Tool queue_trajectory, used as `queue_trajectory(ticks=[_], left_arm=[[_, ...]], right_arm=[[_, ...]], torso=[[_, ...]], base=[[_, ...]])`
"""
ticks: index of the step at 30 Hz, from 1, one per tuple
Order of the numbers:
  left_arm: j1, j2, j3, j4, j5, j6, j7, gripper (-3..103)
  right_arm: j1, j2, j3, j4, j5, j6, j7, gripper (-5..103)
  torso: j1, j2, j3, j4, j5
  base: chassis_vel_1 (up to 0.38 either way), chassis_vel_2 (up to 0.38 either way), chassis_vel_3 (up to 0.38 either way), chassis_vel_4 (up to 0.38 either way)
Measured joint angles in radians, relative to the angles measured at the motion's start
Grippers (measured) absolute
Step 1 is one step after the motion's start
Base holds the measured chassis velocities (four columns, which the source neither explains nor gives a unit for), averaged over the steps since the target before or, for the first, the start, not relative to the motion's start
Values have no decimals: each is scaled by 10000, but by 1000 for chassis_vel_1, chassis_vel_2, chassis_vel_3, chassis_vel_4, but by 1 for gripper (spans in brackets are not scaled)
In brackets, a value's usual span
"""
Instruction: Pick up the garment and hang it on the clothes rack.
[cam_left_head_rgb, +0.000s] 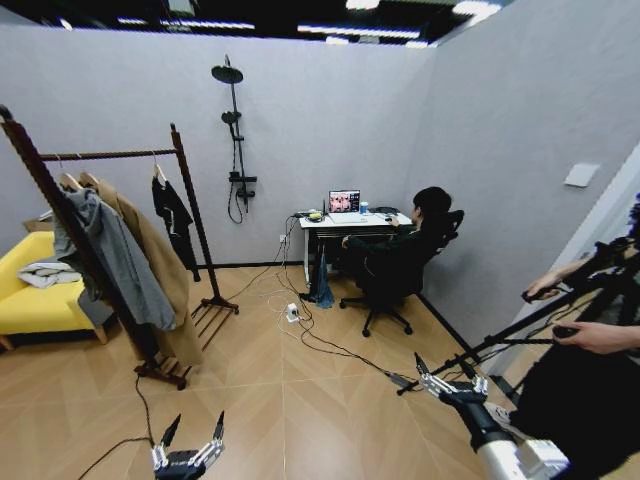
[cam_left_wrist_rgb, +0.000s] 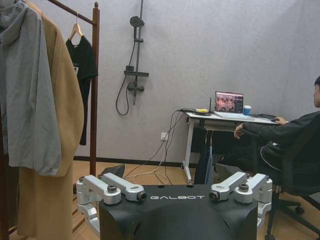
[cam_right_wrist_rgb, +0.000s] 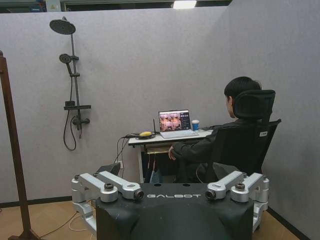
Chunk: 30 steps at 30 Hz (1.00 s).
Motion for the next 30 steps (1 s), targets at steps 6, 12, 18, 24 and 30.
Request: queue_trajectory(ticks=[6,12,18,24,30], left_arm=[[0,0,0,0,0,0,0,100],[0,0,0,0,0,0,0,100],[0,0,0,0,0,0,0,100],[0,0,0,0,0,0,0,100],[-1,0,0,0,0,1,0,100]], right_arm=[[0,0,0,0,0,0,0,100],[0,0,0,0,0,0,0,100],[0,0,0,0,0,0,0,100],[0,0,1,1,-1,0,0,100],[0,0,0,0,0,0,-1,100]], torso=[[0,0,0,0,0],[0,0,0,0,0],[0,0,0,0,0],[0,0,0,0,0],[0,0,0,0,0]], base=[[0,0,0,0],[0,0,0,0],[0,0,0,0],[0,0,0,0],[0,0,0,0]])
